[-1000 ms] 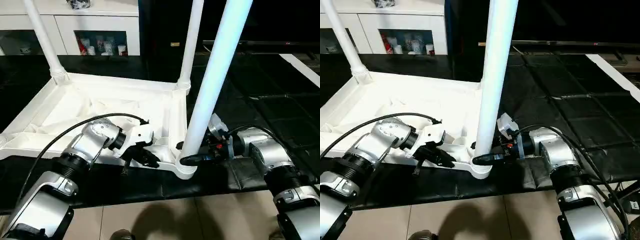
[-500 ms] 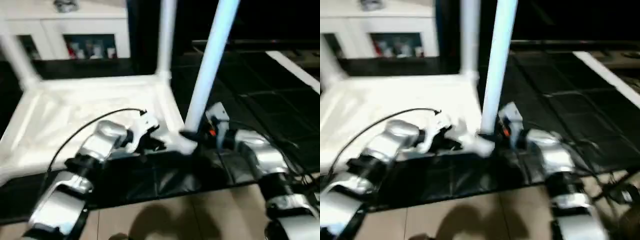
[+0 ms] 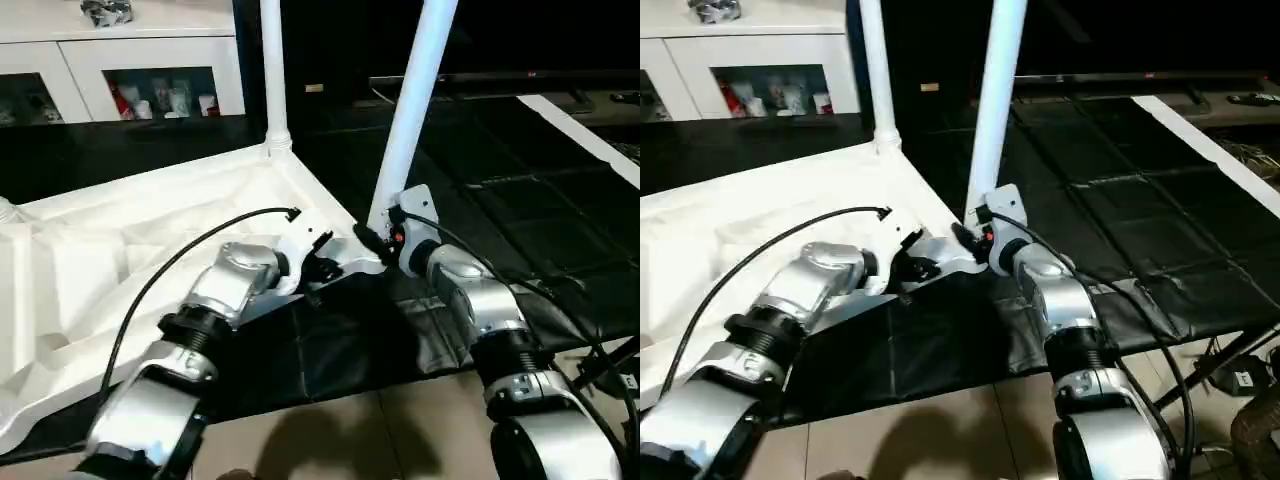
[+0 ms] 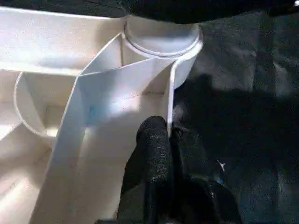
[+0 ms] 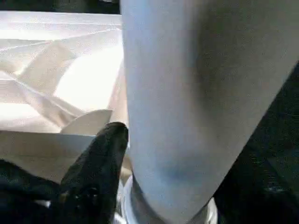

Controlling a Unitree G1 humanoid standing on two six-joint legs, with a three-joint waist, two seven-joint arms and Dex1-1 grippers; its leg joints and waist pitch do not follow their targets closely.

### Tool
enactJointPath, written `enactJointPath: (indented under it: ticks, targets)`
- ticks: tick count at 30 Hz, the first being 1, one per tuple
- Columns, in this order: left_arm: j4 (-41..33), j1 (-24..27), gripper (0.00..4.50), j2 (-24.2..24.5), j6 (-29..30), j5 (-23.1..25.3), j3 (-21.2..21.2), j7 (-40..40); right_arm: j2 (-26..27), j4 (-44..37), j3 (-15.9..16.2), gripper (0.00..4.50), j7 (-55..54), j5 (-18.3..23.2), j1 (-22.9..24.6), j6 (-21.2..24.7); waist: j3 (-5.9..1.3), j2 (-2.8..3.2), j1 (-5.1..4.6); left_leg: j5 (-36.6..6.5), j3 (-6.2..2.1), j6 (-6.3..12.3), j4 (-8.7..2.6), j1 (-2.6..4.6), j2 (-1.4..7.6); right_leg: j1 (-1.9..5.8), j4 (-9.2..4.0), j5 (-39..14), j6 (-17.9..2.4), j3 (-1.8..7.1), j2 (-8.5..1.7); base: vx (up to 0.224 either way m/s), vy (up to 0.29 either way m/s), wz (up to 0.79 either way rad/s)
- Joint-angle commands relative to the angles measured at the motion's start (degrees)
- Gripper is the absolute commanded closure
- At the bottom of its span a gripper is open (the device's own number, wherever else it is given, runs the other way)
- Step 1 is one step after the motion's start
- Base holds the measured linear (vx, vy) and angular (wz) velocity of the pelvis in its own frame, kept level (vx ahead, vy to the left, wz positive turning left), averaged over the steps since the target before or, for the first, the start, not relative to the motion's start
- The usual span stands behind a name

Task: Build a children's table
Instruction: Rotate leg to tighten

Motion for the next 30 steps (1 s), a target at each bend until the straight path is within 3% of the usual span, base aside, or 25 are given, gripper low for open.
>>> enactJointPath:
  ticks: [1,6,10,16,25,30]
  targets:
    - [-3.10,-0.62,4.50,0.43,-2.66,-0.17,-0.56,-1.56,1.10,-1.62,5.55,1.36,9.72,2.14,2.10,-0.57,-4.17,-0.29,0.44,-11.24,-0.17,1.98,-3.59,0.52,0.58,3.31,-4.48,-8.03,-11.55,2.80,-3.06,0.000,0.000,0.00]
    - [-4.13,0.58,4.50,4.08,-4.97,-0.23,-2.23,-8.22,-4.59,-4.32,4.52,1.05,18.49,4.71,4.53,-2.11,-4.26,-0.28,0.70,-9.79,-0.08,3.46,-3.44,0.47,0.75,3.43,-4.07,-4.36,-13.14,2.79,-3.07,0.000,0.000,0.00]
    - [-4.26,1.17,4.50,7.45,-7.74,-0.07,-4.64,-15.62,-9.77,-5.11,4.72,0.83,28.26,6.01,6.11,-5.48,-4.10,-0.27,1.04,-11.04,-0.03,3.30,-3.44,0.58,0.90,3.35,-4.24,-6.39,-13.42,2.76,-3.14,0.000,0.000,0.00]
    - [-4.57,1.34,4.50,11.06,-12.54,-0.65,-7.17,-25.69,-15.30,-6.21,5.49,0.83,41.28,8.95,6.81,-2.68,-4.14,-0.15,1.97,-11.53,0.06,3.47,-3.34,0.69,1.16,3.17,-4.08,-6.89,-13.91,2.69,-3.10,0.000,0.000,0.00]
    - [-4.29,0.99,4.50,13.44,-17.41,0.15,-10.98,-34.49,-18.26,-2.41,8.22,0.83,49.55,8.35,4.36,-4.84,-4.13,-0.30,3.16,-11.83,0.05,2.63,-3.29,0.74,1.24,2.81,-4.04,-9.02,-13.91,2.68,-3.34,0.000,0.000,0.00]
    - [-4.00,0.58,4.50,13.98,-19.07,0.52,-11.94,-37.18,-17.81,0.51,9.09,1.26,52.12,8.30,2.07,-4.91,-4.12,-0.29,3.32,-12.55,0.03,2.15,-3.32,0.77,1.31,2.73,-4.00,-9.67,-13.99,2.68,-3.34,0.000,0.000,0.00]
